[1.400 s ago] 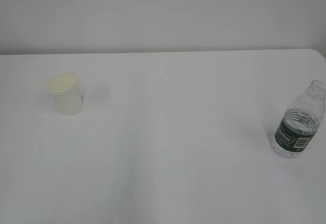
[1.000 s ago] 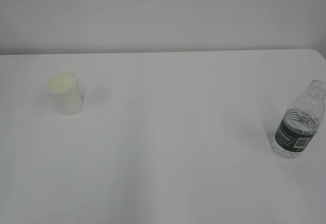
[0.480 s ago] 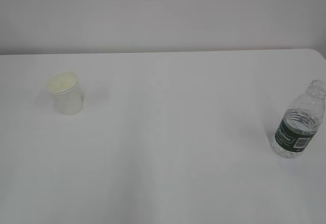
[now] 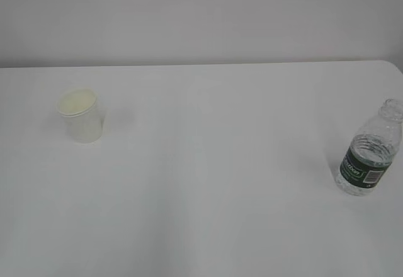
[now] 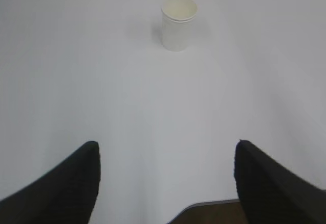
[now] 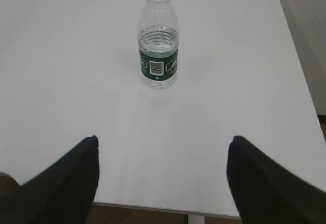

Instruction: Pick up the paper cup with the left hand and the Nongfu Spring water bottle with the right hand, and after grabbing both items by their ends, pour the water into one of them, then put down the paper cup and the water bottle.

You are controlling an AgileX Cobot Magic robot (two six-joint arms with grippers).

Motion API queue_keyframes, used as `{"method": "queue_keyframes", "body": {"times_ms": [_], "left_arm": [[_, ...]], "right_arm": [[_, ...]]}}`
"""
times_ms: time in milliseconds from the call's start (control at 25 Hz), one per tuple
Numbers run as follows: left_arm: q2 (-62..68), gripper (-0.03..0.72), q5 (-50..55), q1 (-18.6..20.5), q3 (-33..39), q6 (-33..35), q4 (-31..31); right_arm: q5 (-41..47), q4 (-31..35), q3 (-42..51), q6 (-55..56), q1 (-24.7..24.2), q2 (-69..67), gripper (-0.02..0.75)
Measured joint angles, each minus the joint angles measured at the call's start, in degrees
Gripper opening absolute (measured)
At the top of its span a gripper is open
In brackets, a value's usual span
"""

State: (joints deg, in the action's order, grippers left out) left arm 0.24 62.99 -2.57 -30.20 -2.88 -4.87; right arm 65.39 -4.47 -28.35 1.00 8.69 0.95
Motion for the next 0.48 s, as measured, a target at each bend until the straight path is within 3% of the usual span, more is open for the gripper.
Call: {"method": "queue_keyframes", "body": {"times_ms": [480], "left_arm": [[0.0,0.587,0.0,0.0,0.0,0.0,0.0]], "right_arm": [[0.0,0.0,0.0,0.0,0.0,0.0,0.591]]}}
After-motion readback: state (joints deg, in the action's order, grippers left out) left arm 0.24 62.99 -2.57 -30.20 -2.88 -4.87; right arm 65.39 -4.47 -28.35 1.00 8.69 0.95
